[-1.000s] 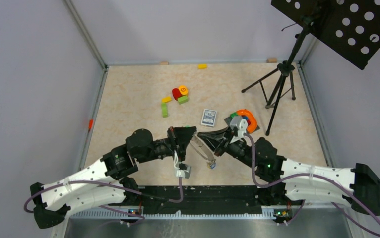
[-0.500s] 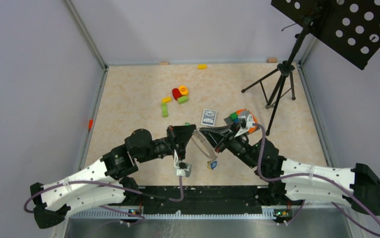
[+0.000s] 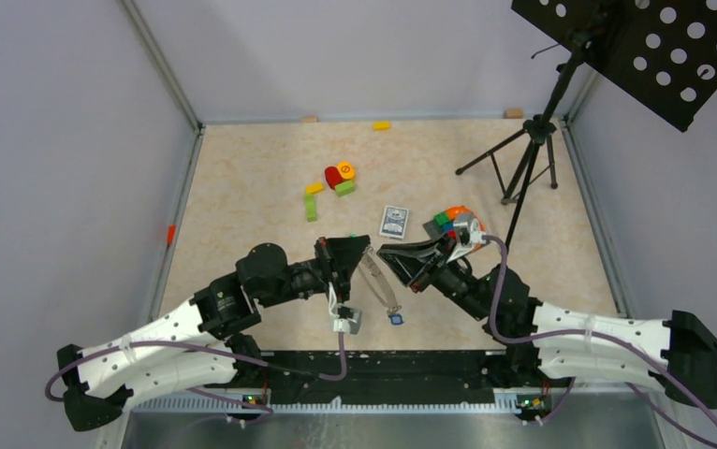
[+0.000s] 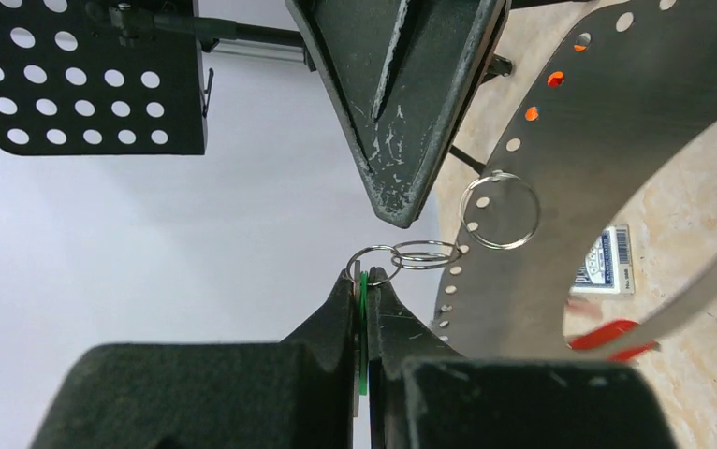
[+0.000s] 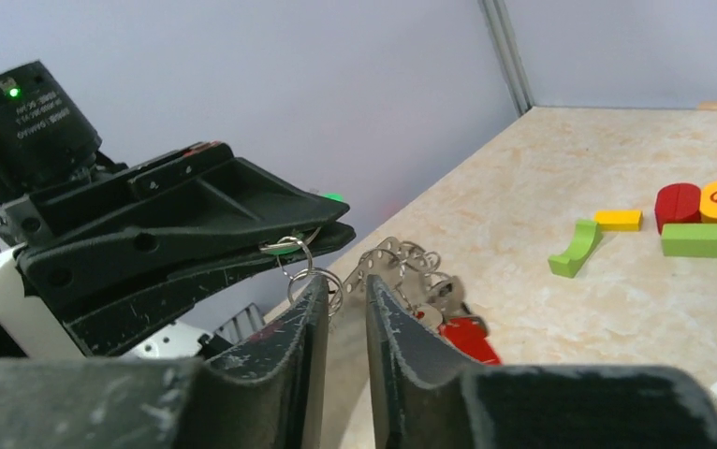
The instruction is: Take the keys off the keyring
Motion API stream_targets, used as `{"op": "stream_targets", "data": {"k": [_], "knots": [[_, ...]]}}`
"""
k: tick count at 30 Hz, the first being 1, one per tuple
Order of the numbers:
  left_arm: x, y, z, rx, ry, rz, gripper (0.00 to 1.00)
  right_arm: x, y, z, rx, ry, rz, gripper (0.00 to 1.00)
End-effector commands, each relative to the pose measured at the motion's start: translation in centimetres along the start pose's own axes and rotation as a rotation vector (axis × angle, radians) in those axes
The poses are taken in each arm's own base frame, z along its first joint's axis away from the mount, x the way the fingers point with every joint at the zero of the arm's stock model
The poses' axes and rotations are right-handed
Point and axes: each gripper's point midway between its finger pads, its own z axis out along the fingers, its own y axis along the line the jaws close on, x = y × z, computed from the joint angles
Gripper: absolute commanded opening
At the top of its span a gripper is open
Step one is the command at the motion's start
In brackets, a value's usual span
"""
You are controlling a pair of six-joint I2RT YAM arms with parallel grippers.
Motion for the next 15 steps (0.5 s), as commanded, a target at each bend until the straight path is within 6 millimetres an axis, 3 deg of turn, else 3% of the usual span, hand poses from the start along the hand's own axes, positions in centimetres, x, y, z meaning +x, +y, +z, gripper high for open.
{"op": "stream_targets", "data": {"k": [1, 9, 15], "knots": [[-0.6, 2.4, -0.4, -0.085, -0.021, 0.012, 0.00, -0.8, 1.4, -0.6, -0.092, -0.012, -0.128, 0.23], [-0.9, 2.4, -0.4, -0.081, -0.036, 0.004, 0.00, -0.2, 0.5, -1.5, -0.111, 0.013, -0.337, 0.28], [-1.2, 2.6, -0.4, -0.080, -0.049, 0.003, 0.00, -0.4, 0.3, -1.0, -0.104, 0.026, -0.423, 0.29]]}}
